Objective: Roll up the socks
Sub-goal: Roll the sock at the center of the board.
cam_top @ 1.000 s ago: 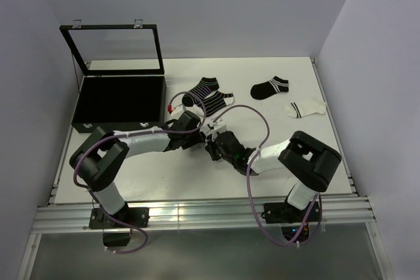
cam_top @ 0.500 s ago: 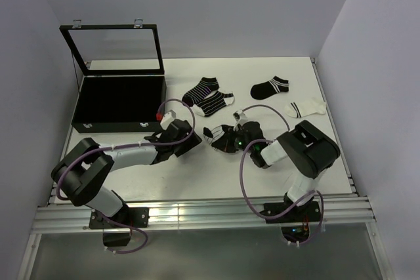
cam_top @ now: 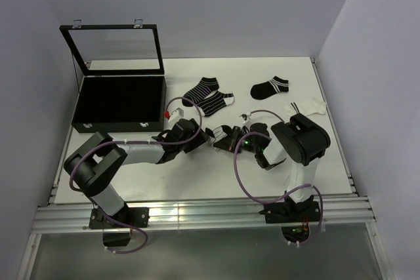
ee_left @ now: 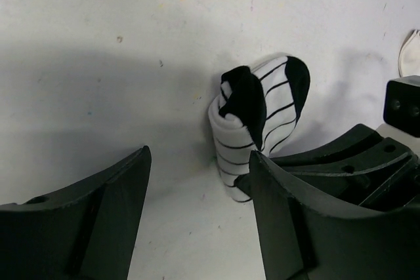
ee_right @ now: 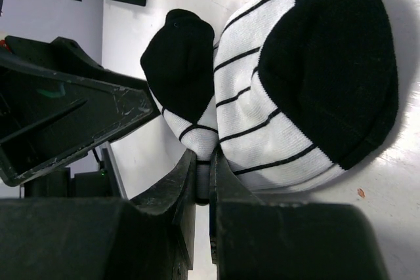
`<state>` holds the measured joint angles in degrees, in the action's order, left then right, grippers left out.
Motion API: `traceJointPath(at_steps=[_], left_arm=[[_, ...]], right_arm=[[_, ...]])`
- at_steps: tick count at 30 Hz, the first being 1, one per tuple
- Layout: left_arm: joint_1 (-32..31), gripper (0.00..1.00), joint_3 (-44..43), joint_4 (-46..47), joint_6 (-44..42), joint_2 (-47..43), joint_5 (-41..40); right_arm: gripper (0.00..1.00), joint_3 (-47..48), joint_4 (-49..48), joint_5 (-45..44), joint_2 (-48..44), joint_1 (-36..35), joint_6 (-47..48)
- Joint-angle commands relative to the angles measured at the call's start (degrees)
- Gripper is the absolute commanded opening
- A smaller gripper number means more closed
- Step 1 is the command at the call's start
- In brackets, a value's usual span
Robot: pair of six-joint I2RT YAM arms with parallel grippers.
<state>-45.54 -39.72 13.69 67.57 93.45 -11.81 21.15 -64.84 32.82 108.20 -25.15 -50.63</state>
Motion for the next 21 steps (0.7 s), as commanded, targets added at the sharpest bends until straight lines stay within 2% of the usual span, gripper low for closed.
traceJointPath(at_steps=[1,6,14,21], left_arm=[[-0.3,0.67,-2.2,1.5,-2.3,2.5,0.0],[-0.3,0.63,-3.6,1.9,-3.5,5.2,0.4],[-0.3,0.52,-4.6,2.0,-4.0,8.8,2.2],[-1.1,0.29,-6.8,-0.3,-4.6,11.0,2.1]], right_arm=[[0.05,-1.1,4.4,0.7,2.4,0.4,-0.9],[0.07,-1.6,4.2,0.8,3.5,1.2,-1.7],[0.1,-1.9,3.8,1.0,3.9,1.8,-2.3],[0.15,-1.7,5.5,0.7,2.8,1.8,-1.1]])
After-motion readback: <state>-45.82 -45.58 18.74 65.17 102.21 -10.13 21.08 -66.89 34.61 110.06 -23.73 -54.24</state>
